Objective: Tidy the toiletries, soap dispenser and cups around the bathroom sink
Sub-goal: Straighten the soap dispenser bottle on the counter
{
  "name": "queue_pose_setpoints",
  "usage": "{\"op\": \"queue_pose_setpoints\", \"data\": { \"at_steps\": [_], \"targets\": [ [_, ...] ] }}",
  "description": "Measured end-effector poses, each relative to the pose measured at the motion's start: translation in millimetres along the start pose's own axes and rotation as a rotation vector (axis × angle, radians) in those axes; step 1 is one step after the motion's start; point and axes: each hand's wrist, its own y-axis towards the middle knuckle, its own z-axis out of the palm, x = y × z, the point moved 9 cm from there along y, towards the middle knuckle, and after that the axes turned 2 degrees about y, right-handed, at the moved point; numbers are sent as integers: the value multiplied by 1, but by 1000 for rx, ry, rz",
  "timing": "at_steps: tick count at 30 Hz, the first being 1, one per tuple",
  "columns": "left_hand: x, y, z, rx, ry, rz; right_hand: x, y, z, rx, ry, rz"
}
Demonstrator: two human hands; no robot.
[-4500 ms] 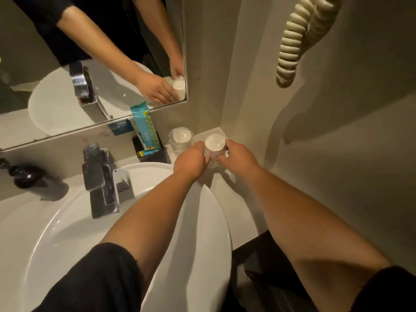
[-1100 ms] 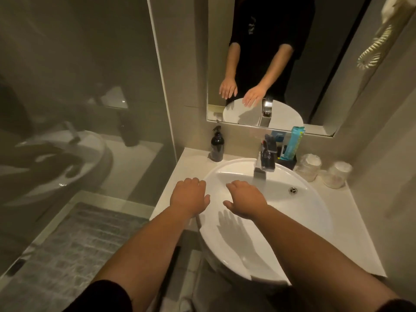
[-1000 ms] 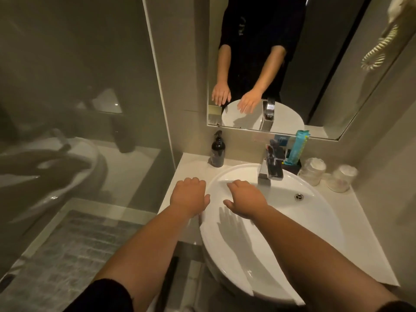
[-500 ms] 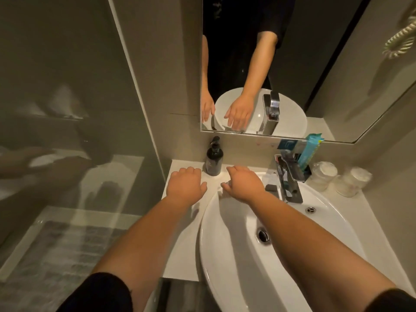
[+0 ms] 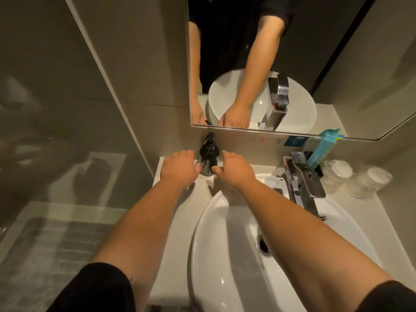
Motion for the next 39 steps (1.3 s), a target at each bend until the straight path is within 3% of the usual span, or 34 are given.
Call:
{"op": "queue_pose_setpoints", "data": {
  "at_steps": [9,13,19,27,39],
  "targets": [
    [-1,30,12,-5,-121,127,-2,11,16,-54,131,23],
    [-7,34,26,66,-261,225,-3,18,18,-70,196,35],
    [-7,33,33,47,-390,171,-10,26,13,-33,325,41],
    [-26,19,32,-18,-396,56,-32,23,1,-20,300,109],
    [-33,22,18,-3,-419,64,-32,20,0,-51,376,95]
  ]
}}
